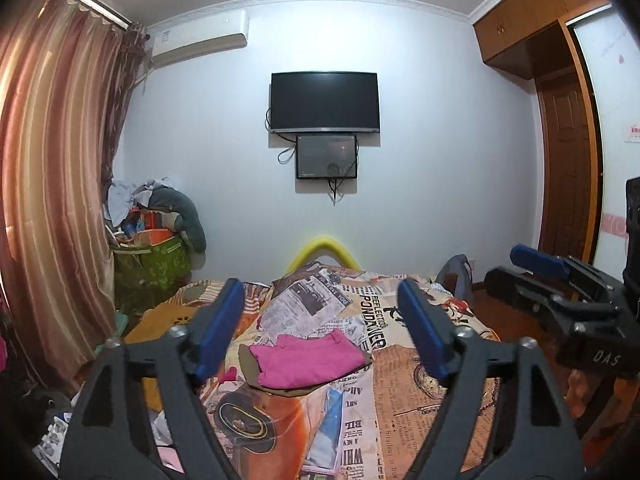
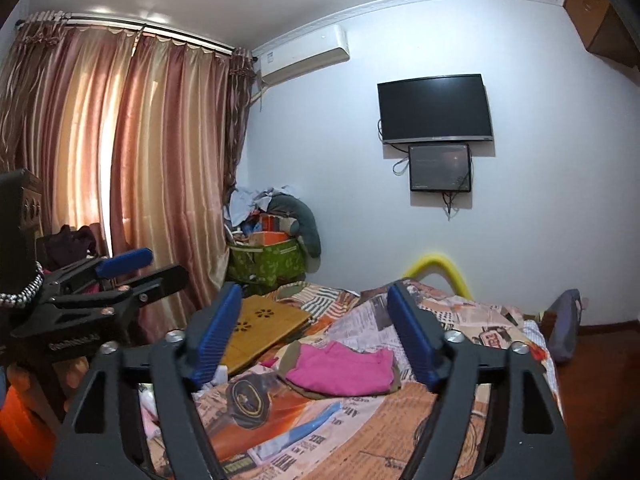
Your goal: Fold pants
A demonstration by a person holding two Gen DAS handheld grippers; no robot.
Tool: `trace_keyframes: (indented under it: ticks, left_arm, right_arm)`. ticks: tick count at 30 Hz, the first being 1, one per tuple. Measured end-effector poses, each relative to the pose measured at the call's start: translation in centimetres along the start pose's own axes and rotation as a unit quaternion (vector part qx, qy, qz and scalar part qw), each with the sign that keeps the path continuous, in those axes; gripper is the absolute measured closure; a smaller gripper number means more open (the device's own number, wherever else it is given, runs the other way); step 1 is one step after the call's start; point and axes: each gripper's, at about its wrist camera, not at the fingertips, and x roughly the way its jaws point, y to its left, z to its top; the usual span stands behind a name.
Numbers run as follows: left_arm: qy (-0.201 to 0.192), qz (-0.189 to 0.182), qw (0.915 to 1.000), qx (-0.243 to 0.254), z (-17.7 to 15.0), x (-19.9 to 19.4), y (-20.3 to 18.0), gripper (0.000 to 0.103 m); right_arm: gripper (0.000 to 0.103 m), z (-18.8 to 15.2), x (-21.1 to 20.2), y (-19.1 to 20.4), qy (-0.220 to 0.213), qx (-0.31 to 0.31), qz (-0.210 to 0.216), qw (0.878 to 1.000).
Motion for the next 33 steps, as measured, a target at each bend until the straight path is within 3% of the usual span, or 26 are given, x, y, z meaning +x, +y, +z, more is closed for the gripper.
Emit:
trace_keyframes:
  ticks: [3,5,7,33]
  left_arm:
    - [-0.006,0.003,1.0,0.005,-0.4,-0.8,-0.2,0.006]
    - [-0.007,0.004,1.0,0.002,-0.7,-1.1,-0.2,0.002]
    - [-0.003,0.0,1.0,-0.002,-0.9,-1.2,-0.1,0.001]
    - [0.005,-0.002,1.0,-0.006,-1.6,-1.2,-0.1,0.0]
  right_arm:
    - [0.016,0.0,-0.7,-0.1,-0.007,0.01,-0.013,1.0]
    - [0.004,0.0,-1.1,-0.3,-0.011,0.017,-0.017,1.0]
    - [0.001,-0.1,-1.4,-0.3,-0.016,0.018,-0.023,0.999]
    - [0.001,-0.7,-2.8,0.5,-0.006,0.009,-0.032,0.999]
